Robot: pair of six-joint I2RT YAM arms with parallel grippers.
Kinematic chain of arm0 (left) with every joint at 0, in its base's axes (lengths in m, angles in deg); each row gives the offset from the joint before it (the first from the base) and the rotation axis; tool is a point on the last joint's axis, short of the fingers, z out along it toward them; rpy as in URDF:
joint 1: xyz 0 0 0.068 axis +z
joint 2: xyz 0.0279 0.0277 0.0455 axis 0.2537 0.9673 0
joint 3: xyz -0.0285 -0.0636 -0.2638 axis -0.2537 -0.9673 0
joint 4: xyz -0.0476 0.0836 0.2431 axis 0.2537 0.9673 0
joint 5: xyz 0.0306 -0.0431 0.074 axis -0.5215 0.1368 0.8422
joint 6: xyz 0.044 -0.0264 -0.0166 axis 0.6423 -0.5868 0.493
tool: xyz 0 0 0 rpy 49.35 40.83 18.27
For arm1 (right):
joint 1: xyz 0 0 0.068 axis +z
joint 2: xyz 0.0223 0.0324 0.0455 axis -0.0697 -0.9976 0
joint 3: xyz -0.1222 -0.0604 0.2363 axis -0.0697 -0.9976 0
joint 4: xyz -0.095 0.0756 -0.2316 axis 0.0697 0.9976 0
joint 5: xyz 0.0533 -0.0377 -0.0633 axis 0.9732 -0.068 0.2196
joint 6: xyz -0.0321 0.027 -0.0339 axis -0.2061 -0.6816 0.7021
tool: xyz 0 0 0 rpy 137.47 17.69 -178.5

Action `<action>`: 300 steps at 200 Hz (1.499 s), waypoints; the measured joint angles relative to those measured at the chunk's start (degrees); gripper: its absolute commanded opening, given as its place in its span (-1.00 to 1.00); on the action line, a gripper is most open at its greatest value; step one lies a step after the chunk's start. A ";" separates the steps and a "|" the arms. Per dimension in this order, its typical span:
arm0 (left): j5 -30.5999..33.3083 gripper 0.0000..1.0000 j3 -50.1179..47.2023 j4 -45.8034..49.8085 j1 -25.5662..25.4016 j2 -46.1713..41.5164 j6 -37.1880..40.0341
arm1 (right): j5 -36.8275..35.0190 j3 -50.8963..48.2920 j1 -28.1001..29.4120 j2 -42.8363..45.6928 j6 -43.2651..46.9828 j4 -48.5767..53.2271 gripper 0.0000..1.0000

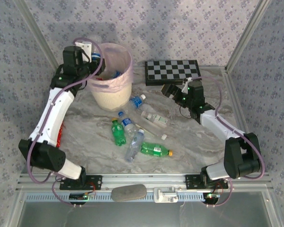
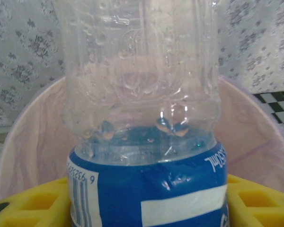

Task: Put the plastic bottles in the bin

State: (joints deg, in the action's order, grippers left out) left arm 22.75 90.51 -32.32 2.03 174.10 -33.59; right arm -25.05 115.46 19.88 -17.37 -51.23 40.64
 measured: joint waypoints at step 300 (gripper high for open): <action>1.68 1.00 -17.68 -9.29 -16.04 -12.83 -2.56 | -5.42 12.00 6.36 -6.99 16.50 22.84 0.98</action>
State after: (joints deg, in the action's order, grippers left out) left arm 24.43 72.83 -41.61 -14.01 161.27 -36.15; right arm -30.47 127.46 26.24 -24.36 -34.73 63.48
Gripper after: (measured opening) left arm 0.985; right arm 0.990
